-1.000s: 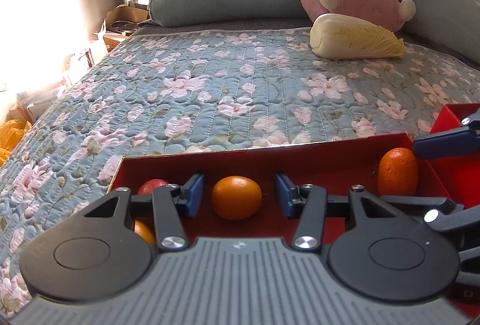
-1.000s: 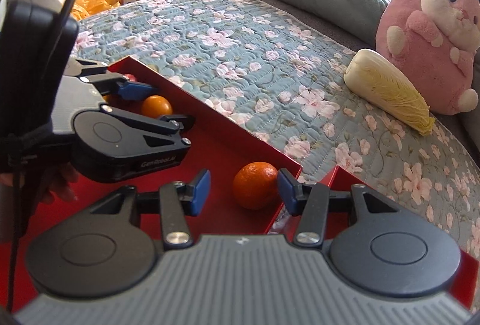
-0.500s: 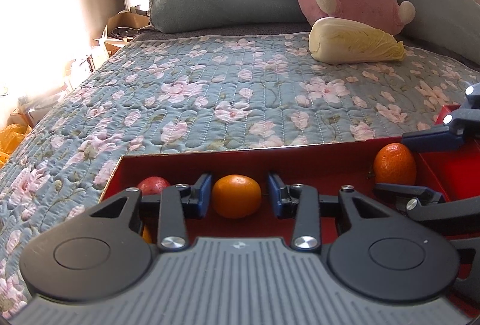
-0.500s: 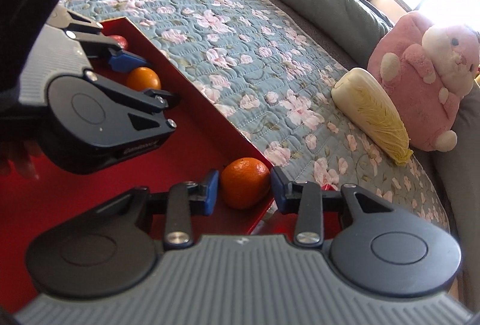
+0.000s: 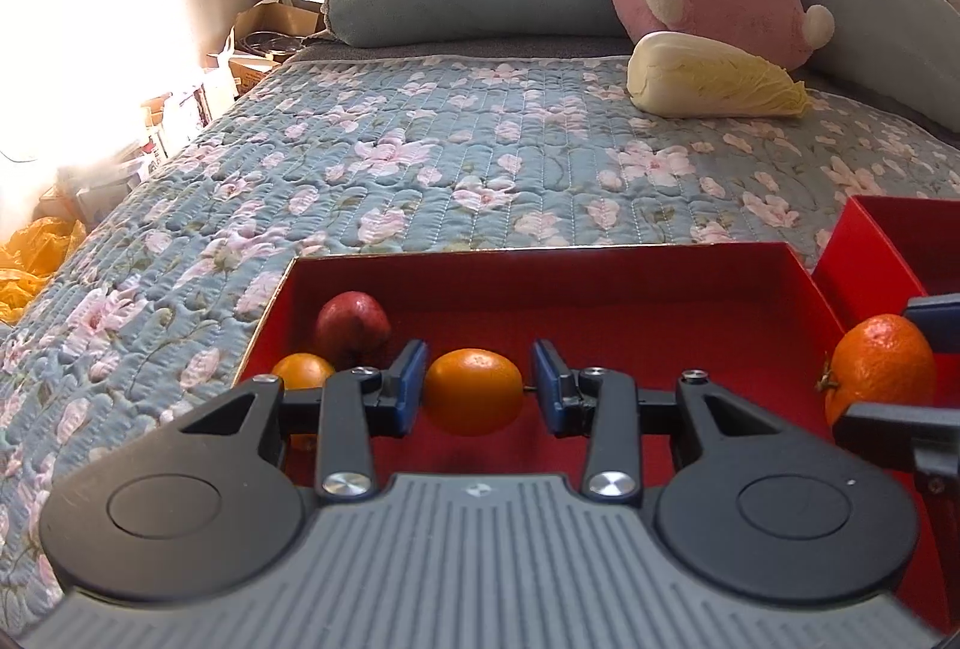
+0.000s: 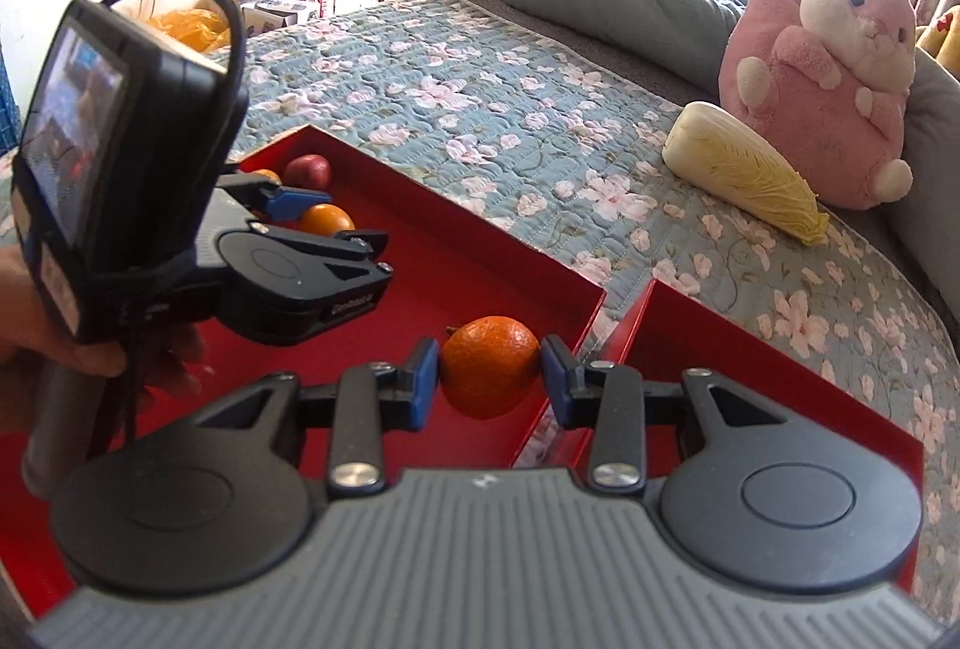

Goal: Organize fruits
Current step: 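Carry both oranges over the blue plate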

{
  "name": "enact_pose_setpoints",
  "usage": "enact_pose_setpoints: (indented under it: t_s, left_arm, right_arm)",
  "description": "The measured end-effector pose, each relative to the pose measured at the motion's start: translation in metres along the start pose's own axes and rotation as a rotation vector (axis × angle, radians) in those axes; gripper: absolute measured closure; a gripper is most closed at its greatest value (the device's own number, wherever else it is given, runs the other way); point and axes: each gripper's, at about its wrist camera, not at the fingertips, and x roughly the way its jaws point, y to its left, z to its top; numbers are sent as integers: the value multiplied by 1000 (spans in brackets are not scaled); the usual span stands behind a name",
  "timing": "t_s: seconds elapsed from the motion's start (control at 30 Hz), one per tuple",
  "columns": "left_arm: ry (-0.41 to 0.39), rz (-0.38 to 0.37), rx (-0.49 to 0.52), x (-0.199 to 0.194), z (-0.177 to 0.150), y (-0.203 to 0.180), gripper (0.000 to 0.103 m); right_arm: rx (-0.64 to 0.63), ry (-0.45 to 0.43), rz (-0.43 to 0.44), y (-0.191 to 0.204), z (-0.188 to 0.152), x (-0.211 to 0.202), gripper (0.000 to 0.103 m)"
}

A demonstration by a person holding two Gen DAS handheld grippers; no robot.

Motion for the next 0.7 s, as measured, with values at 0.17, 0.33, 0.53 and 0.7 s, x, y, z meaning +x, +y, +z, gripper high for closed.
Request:
enact_pose_setpoints:
  t_s: [0.17,0.33,0.53,0.7]
  left_arm:
    - [-28,-20,4,-36,-1,-9,59]
    - [-54,-43,19,-76,-4,-23,59]
    - [-92,-74,48,-124,-7,-47,59]
    - [-109,-113,66,-155,-14,-73,59]
  right_arm:
    - [22,1,-3,8,-14,-32,63]
    - [57,-7,-23,6,-28,-67,63]
    - [102,-19,-67,1,-47,-109,63]
    - [128,-16,-114,-5,-62,-138,63]
